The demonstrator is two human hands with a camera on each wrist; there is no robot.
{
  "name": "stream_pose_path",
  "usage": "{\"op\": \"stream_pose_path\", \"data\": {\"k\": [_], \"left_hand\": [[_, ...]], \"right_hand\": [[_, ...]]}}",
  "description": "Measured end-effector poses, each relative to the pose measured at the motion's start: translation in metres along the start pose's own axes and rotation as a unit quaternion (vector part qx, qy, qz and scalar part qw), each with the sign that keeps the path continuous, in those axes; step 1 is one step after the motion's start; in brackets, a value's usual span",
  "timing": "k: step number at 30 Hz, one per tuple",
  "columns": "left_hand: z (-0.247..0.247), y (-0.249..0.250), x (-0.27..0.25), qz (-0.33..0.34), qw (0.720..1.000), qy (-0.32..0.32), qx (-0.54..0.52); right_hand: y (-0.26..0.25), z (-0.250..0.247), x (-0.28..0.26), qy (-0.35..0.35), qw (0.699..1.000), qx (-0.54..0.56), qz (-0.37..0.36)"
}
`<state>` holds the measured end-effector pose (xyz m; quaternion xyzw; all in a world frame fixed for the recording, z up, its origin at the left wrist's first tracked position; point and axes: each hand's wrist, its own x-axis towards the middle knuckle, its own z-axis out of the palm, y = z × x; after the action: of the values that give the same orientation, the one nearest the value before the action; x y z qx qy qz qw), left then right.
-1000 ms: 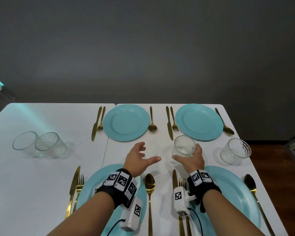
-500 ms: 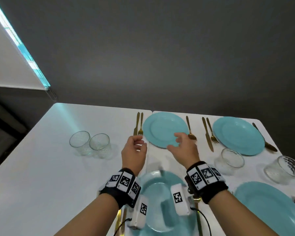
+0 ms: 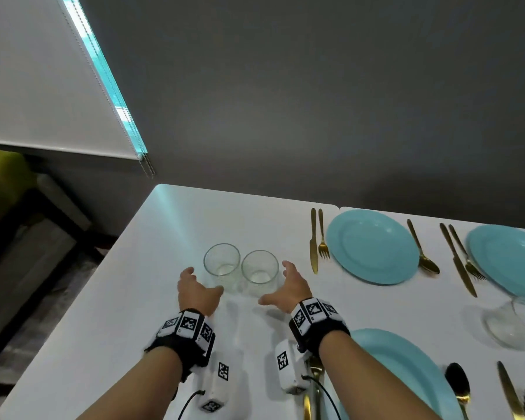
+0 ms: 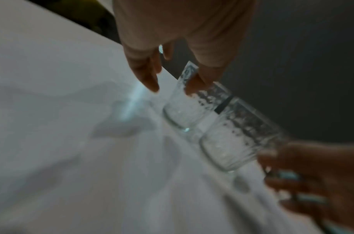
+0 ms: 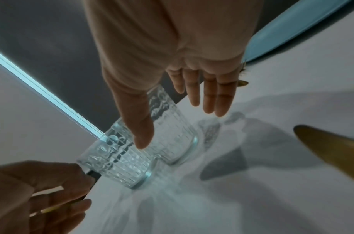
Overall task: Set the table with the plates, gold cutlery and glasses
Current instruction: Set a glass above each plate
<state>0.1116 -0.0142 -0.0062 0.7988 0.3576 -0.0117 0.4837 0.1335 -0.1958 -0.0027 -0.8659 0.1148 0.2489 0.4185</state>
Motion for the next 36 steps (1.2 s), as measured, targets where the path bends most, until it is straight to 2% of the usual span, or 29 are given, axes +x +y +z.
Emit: {"op": "stream_pose_path", "data": {"k": [2, 4, 12, 20, 23, 28, 32, 36], "left_hand": [[0.004, -0.008, 0.015, 0.023, 0.998, -0.055, 0.028], [0.007, -0.009, 0.024, 0.027, 0.997, -0.074, 0.021], [0.015, -0.007, 0.037, 0.074, 0.992, -0.101, 0.023], [0.016, -0.006, 0.038, 0.100, 0.991, -0.082, 0.029], [0.019, -0.003, 0.033, 0.100, 0.991, -0.084, 0.018], [0.038, 0.016, 0.013, 0.144, 0.984, -0.100, 0.008], [0.064, 0.033, -0.016, 0.158, 0.978, -0.134, -0.010], [0.090, 0.047, -0.048, 0.174, 0.972, -0.158, -0.008]], "right_hand": [[-0.001, 0.008, 0.009, 0.014, 1.000, 0.015, -0.001], [-0.001, 0.014, 0.015, 0.023, 1.000, 0.020, -0.007], [-0.003, 0.026, 0.026, 0.050, 0.998, 0.018, -0.018], [-0.003, 0.025, 0.018, 0.083, 0.996, 0.028, -0.022], [0.001, 0.007, 0.010, 0.094, 0.995, 0.038, -0.015], [0.024, -0.050, -0.009, 0.138, 0.987, 0.079, -0.002], [0.059, -0.102, -0.025, 0.184, 0.978, 0.095, 0.015], [0.104, -0.143, -0.041, 0.231, 0.964, 0.117, 0.066]]}}
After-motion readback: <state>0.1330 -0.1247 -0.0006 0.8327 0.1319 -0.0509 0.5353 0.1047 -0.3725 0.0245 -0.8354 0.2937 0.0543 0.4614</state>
